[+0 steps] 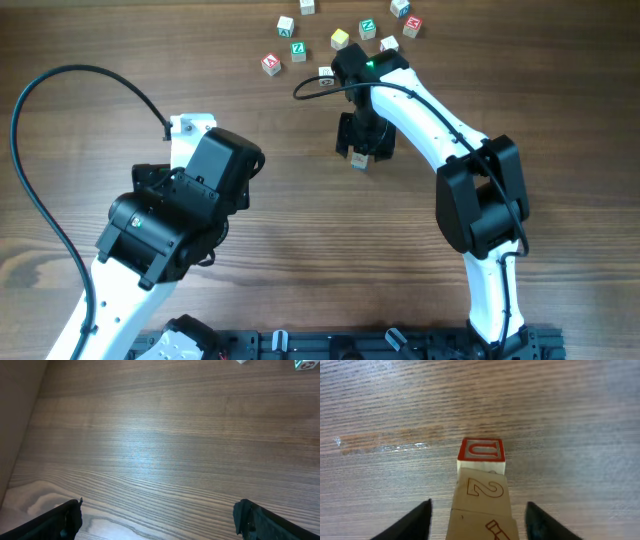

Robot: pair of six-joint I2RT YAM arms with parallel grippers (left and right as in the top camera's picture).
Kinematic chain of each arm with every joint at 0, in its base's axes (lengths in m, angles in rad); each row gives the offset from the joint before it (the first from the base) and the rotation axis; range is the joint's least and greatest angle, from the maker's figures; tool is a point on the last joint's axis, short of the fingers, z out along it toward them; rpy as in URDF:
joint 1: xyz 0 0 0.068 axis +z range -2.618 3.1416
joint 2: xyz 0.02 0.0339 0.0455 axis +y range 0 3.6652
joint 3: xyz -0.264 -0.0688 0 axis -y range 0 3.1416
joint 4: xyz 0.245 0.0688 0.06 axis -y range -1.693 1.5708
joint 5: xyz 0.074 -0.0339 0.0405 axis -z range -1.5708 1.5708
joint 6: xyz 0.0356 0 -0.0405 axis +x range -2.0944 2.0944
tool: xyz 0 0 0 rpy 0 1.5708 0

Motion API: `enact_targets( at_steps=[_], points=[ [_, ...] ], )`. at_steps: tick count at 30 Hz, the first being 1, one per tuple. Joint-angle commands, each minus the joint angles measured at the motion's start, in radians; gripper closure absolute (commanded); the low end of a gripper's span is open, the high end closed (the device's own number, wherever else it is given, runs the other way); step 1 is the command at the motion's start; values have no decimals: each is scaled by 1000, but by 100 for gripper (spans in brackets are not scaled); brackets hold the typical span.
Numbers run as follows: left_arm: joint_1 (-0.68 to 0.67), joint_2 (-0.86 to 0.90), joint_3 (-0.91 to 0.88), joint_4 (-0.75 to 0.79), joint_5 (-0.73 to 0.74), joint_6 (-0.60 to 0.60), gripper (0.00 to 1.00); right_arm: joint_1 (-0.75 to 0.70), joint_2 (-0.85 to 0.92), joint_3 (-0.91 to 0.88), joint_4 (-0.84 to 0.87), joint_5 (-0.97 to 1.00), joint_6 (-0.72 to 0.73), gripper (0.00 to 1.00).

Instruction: Form a tower

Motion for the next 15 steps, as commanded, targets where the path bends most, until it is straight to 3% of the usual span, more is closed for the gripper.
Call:
enact_targets(
  at_steps=[1,3,10,15],
  points=[
    [2,-9,-1,3,-3,8,0,-1,17,-5,-4,-19,23,51],
    [2,-9,-1,3,-3,8,0,-1,17,-5,-2,-18,21,58],
    [2,-9,-1,3,-3,8,0,-1,17,-5,10,-10,-5,67],
    [2,-9,-1,3,-3,8,0,-1,17,-5,11,-7,-6,67]
  ],
)
